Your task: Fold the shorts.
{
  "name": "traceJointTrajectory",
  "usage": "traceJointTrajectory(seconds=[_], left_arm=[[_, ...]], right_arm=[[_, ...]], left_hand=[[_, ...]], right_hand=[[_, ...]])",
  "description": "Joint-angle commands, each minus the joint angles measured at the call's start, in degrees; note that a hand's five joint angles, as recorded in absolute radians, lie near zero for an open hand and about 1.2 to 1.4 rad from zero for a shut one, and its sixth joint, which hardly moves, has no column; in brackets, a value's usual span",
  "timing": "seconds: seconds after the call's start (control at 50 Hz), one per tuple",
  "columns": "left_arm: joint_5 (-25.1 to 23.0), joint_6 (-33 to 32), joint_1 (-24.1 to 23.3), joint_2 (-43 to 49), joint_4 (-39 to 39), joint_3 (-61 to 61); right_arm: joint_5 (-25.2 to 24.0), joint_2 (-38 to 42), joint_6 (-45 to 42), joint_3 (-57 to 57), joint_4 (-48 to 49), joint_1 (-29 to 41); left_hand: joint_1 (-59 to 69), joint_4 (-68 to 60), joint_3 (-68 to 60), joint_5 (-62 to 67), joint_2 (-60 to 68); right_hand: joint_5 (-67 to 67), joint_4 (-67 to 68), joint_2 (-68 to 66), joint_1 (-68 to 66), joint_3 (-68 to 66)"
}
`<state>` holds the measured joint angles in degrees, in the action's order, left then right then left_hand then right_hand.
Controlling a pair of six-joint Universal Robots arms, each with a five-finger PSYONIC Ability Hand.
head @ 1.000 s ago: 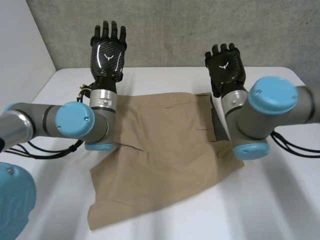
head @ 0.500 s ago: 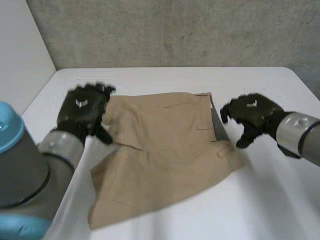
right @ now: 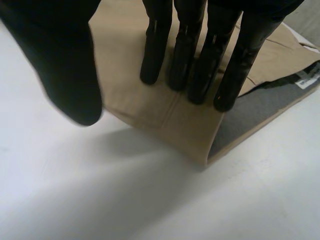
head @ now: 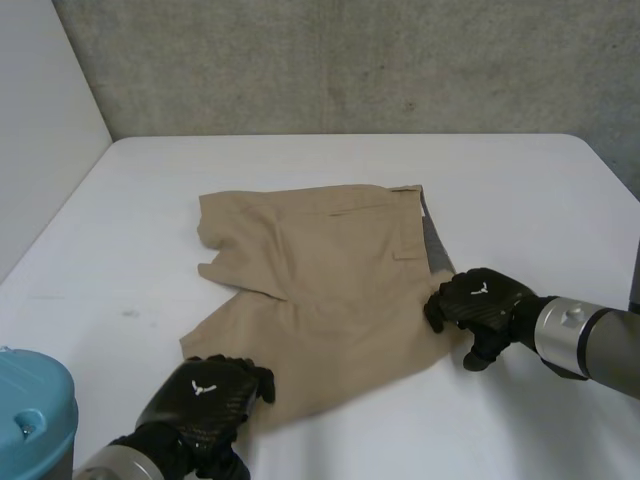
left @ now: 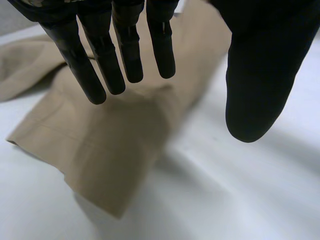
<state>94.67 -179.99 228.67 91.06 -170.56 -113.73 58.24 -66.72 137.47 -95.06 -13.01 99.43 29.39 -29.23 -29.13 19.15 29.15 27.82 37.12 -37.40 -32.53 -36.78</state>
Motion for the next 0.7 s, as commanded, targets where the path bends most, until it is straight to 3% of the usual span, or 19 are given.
traceJointTrajectory(seconds=[0.02, 0.24, 0.42, 0.5, 0.62, 0.7], left_arm=[[-1.1, 2.1, -0.1, 0.9, 0.5, -0.1], [-0.1, 1.9, 1.2, 7.6, -2.4, 1.1], [7.6, 1.1, 4.5, 12.7, -8.0, 3.6], [8.7, 1.0, 4.8, 14.2, -8.3, 4.9], [9.0, 1.0, 4.9, 16.7, -10.9, 7.0], [9.0, 0.9, 4.9, 18.4, -12.3, 8.9]], right_arm=[[1.8, 2.6, 0.7, 0.8, 6.4, 0.3], [3.4, 4.4, 0.7, 1.4, 11.4, 0.5], [6.0, 7.9, 0.8, 3.6, 13.8, 2.7], [6.6, 9.2, 0.8, 4.5, 15.3, 3.7], [7.8, 10.3, 0.8, 5.5, 18.2, 4.5], [9.0, 9.3, 1.4, 5.6, 18.5, 4.6]], left_hand=[[1.5, -1.7, -1.8, 1.8, 1.8], [-0.8, 0.7, 0.6, -0.6, -0.6], [-0.7, 0.5, 0.4, -0.4, -0.4], [-0.7, 0.5, 0.4, -0.4, -0.4], [-0.7, 0.5, 0.4, -0.4, -0.4], [-0.3, 0.2, 0.1, -0.1, -0.1]], right_hand=[[-1.0, -0.3, 0.6, -4.3, -0.1], [-1.2, -0.5, 0.7, -4.1, 0.1], [0.3, 1.1, -0.8, -5.6, -1.4], [8.2, 8.9, -8.7, -13.5, -9.3], [42.1, 42.9, -42.6, -47.4, -43.2], [42.2, 42.9, -42.6, -47.5, -43.2]])
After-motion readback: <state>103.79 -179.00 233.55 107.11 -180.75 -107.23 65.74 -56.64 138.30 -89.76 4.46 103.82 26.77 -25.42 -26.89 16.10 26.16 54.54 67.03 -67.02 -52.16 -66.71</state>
